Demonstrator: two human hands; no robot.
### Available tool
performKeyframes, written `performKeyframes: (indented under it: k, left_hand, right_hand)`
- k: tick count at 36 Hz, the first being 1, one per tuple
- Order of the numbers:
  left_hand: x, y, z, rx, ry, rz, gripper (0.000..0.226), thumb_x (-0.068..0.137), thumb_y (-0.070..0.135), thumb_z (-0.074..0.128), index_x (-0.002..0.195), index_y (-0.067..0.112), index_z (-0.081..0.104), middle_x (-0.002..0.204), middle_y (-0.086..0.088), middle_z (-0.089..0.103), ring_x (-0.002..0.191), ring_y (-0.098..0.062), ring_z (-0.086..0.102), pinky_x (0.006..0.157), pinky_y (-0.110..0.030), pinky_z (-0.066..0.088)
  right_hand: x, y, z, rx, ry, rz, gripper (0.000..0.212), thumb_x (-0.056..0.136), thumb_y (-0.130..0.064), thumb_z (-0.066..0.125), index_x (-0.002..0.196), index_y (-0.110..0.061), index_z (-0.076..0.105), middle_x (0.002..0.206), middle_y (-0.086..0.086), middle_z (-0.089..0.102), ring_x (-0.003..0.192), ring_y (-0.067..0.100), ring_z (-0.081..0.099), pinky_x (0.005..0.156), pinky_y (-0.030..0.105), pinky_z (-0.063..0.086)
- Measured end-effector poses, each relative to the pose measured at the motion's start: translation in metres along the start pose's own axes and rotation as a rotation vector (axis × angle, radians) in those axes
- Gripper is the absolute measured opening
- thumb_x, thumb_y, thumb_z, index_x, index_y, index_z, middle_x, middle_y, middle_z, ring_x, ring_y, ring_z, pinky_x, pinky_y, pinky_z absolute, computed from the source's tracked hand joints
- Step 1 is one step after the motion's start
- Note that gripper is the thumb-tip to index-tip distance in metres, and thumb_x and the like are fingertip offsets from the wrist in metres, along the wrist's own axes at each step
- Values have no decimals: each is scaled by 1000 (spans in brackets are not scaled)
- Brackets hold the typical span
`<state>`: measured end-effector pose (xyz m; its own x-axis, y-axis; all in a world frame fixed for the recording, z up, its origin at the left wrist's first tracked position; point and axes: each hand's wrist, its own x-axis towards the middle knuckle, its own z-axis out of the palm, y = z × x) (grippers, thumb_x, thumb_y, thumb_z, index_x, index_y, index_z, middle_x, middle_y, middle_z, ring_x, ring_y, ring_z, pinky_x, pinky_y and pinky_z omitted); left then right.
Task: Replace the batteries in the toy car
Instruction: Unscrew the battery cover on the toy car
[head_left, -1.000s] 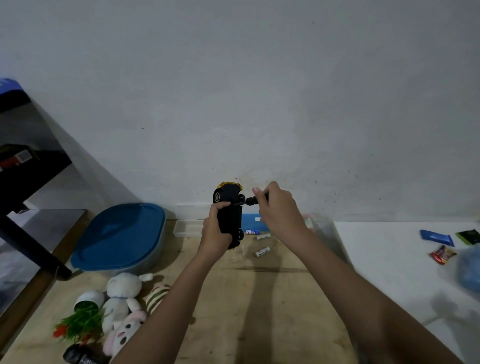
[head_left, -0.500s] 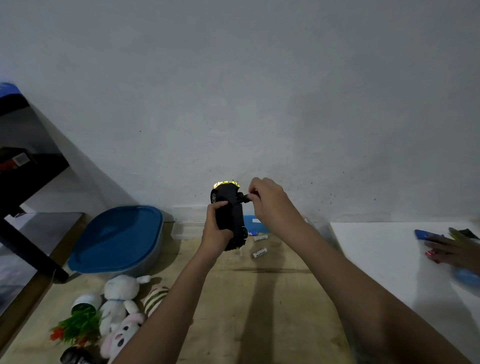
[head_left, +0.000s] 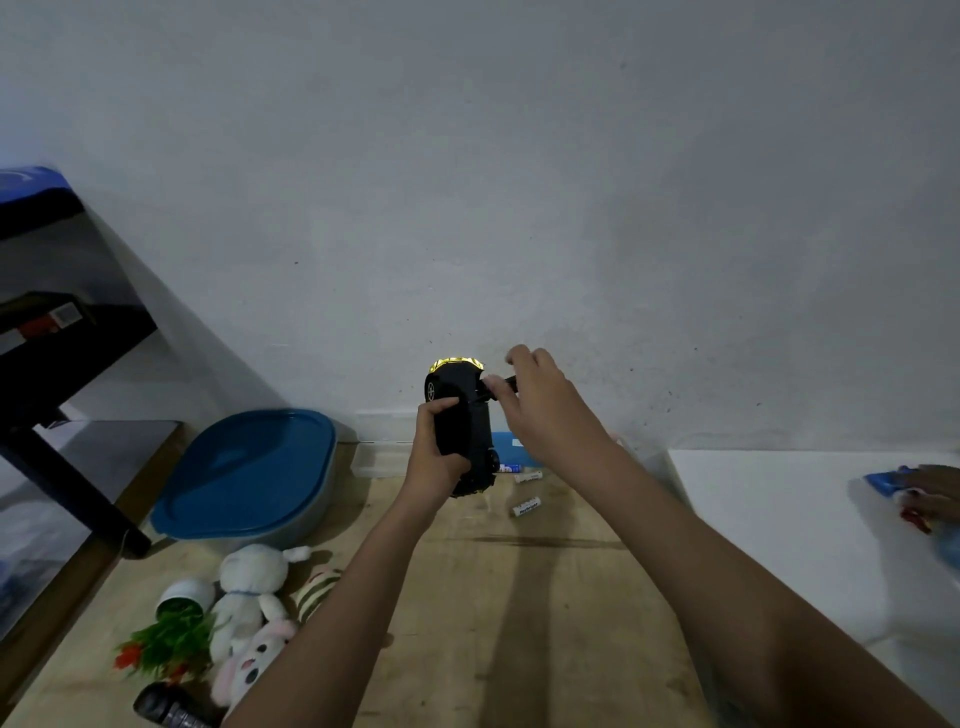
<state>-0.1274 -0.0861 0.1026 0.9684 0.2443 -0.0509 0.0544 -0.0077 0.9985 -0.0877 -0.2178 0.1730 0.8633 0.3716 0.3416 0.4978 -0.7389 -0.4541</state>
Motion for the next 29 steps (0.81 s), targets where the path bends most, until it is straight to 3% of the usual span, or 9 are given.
performKeyframes:
  k: [3, 6, 8, 11, 14, 18, 21, 26, 29]
  left_hand:
    - [-4, 3, 0, 6, -23, 4, 70, 74, -25, 44, 121, 28, 39, 128, -10, 42, 98, -20, 54, 56, -21, 52]
    - [-7, 5, -1, -14, -55, 16, 70, 75, -26, 42, 125, 23, 37, 123, -9, 45, 92, -15, 56, 57, -22, 54]
    - [-9, 7, -1, -27, -79, 27, 69, 77, -27, 42, 128, 19, 35, 115, -3, 48, 89, -14, 59, 57, -21, 54]
    - [-12, 11, 0, -14, -101, 39, 69, 78, -27, 40, 131, 16, 31, 109, 5, 47, 88, -12, 58, 56, -19, 54]
    - [-14, 11, -1, -17, -110, 34, 69, 79, -27, 40, 132, 16, 30, 110, 4, 46, 87, -11, 58, 55, -16, 52]
    - [-15, 10, -3, -27, -93, 30, 68, 79, -28, 40, 131, 16, 32, 112, 0, 48, 87, -13, 59, 56, -17, 52]
    - [-15, 9, -3, -30, -55, 46, 67, 78, -27, 40, 129, 16, 33, 117, -9, 47, 87, -14, 57, 55, -16, 52]
    - [-13, 8, -3, -46, 17, 36, 67, 76, -26, 43, 125, 20, 38, 121, -9, 45, 88, -8, 54, 54, -16, 52]
    - [-12, 7, -3, -68, 56, -10, 69, 76, -25, 45, 125, 23, 39, 114, -7, 48, 86, -9, 53, 53, -19, 53]
  right_hand:
    - [3, 0, -1, -31, 37, 22, 26, 99, -23, 39, 99, -2, 53, 93, 11, 51, 86, 32, 55, 69, 36, 41]
    - [3, 1, -2, 135, 41, -66, 10, 91, -5, 50, 94, -2, 60, 94, 10, 52, 82, 27, 56, 73, 38, 49]
    - [2, -1, -3, 210, 38, -110, 14, 87, 1, 54, 98, -6, 60, 95, 5, 50, 84, 23, 57, 75, 38, 52]
    - [0, -6, -3, 151, 40, -107, 18, 94, -12, 49, 112, -9, 52, 101, 8, 49, 86, 25, 57, 73, 38, 52]
    - [0, -8, -4, 8, 41, -58, 26, 100, -28, 36, 110, -7, 46, 93, 12, 52, 79, 29, 54, 64, 35, 43]
    - [1, -10, -7, 80, 21, -134, 13, 96, -13, 44, 105, -5, 50, 95, 13, 55, 82, 29, 55, 69, 40, 48]
    - [-1, -9, -7, 111, -26, -162, 19, 92, -5, 50, 110, -9, 49, 101, 9, 52, 88, 25, 55, 75, 38, 51]
    - [1, -9, -8, -99, -14, -14, 29, 99, -33, 38, 105, -5, 45, 85, 8, 49, 74, 27, 51, 54, 31, 35]
    - [1, -5, -4, -37, -13, -66, 9, 96, -10, 44, 96, -4, 50, 88, 8, 47, 80, 28, 52, 63, 37, 41]
